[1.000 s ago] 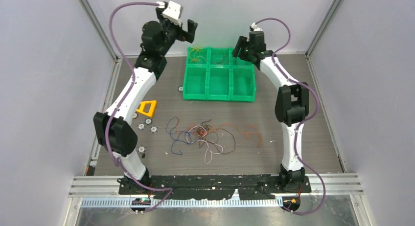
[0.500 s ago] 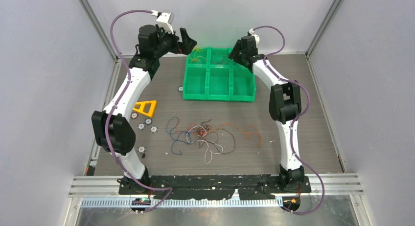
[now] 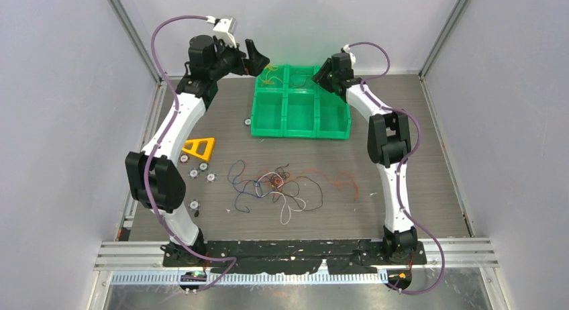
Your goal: Untangle the cables
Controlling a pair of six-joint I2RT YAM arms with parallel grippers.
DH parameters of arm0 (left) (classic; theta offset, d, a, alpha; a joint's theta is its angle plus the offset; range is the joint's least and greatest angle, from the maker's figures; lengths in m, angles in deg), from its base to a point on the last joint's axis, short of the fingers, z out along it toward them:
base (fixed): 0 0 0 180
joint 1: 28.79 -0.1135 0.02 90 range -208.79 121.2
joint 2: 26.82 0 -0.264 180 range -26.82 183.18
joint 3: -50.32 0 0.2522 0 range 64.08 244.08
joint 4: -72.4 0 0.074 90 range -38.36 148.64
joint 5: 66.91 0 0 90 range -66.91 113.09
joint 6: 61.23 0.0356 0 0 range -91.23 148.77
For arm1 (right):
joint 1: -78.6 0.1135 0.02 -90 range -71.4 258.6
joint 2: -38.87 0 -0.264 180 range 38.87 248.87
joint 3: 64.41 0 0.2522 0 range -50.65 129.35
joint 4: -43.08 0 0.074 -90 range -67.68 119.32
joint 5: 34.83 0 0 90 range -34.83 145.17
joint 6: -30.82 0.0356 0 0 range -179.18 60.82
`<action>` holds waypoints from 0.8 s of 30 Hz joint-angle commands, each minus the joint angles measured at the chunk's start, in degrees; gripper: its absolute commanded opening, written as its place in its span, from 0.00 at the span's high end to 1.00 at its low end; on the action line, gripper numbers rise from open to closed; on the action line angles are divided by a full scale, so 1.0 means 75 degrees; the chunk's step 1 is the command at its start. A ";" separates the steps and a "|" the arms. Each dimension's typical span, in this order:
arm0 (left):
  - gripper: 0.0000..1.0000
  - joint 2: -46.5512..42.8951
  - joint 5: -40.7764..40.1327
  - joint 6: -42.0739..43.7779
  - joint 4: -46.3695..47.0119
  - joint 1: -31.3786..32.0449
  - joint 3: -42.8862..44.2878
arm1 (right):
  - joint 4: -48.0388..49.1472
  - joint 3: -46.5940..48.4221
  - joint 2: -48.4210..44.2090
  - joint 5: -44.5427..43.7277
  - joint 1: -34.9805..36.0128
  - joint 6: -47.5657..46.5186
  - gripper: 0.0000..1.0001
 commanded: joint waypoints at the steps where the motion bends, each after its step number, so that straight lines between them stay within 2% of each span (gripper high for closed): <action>1: 0.00 -0.0227 0.0171 -0.0179 0.0250 -0.0106 -0.0027 | 0.0549 0.0306 0.0113 0.0150 0.0024 0.0292 0.53; 5: 0.00 -0.0261 0.0182 -0.0161 0.0298 -0.0143 -0.0100 | 0.0662 0.0326 0.0164 0.0354 0.0015 0.0398 0.58; 15: 0.00 -0.0265 0.0320 -0.0365 0.0392 -0.0191 -0.0204 | 0.0346 0.0357 -0.0683 -0.0521 -0.0051 -0.0342 0.55; 24: 0.01 -0.0386 0.0324 -0.0377 0.0581 -0.0191 -0.0321 | 0.0273 0.0046 -0.0872 -0.0307 -0.0057 0.0112 0.56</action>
